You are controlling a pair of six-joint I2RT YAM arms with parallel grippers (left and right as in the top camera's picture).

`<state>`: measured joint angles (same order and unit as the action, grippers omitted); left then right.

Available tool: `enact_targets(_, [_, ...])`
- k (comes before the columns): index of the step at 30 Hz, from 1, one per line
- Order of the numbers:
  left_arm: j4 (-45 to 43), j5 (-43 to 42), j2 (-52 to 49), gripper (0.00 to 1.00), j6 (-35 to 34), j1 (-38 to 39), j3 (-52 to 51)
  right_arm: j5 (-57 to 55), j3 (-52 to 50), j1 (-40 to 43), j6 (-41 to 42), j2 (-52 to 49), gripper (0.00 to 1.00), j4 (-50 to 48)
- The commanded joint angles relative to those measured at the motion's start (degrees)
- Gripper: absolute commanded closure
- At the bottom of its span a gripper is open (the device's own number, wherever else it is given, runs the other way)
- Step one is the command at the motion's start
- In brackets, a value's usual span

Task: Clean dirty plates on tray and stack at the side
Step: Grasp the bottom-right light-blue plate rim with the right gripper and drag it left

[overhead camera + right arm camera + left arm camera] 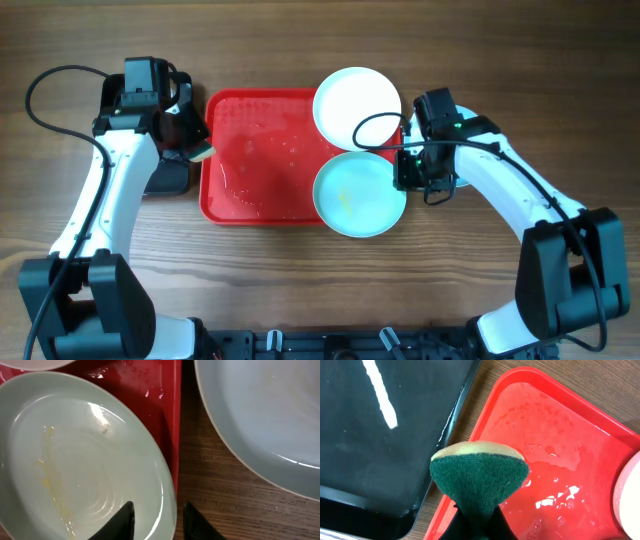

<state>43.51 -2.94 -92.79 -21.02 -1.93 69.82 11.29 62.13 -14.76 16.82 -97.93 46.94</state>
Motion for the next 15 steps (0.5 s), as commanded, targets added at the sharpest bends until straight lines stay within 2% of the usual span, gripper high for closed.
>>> enact_targets(1, [-0.2,-0.46,-0.35,0.96,1.33,0.13,0.26,-1.46,-1.95,-0.2,1.29,-0.22,0.71,-0.94])
enact_targets(10, [-0.2,-0.46,-0.35,0.96,1.31,0.13,0.26,-1.03,-4.42,-0.2,2.73,-0.22,0.74,-3.85])
enact_targets(12, [-0.2,-0.46,-0.35,0.96,1.31,0.13,0.26,-1.03,-4.48,-0.2,2.75,-0.22,0.79,-4.42])
enact_targets(15, [-0.17,-0.48,-0.35,0.96,1.33,0.13,0.26,-1.01,-4.5,-0.2,2.93,-0.22,0.92,-4.96])
